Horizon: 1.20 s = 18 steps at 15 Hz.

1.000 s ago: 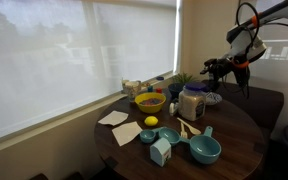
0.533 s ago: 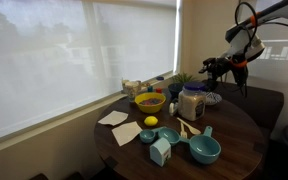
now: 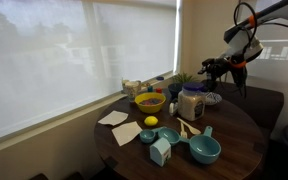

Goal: Place the blue lid on top of the jar

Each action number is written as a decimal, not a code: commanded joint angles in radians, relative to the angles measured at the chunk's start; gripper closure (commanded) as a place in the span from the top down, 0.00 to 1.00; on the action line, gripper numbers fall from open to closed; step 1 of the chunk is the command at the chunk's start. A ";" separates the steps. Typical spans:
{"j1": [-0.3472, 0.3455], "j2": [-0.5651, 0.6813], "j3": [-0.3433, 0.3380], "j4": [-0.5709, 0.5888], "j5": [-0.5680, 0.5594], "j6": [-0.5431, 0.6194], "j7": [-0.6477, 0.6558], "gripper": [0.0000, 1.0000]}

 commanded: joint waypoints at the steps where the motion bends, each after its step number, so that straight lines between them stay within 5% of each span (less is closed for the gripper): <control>1: 0.014 0.015 0.010 0.032 -0.009 0.027 0.036 1.00; 18: 0.021 0.012 0.014 0.053 -0.077 0.039 0.116 1.00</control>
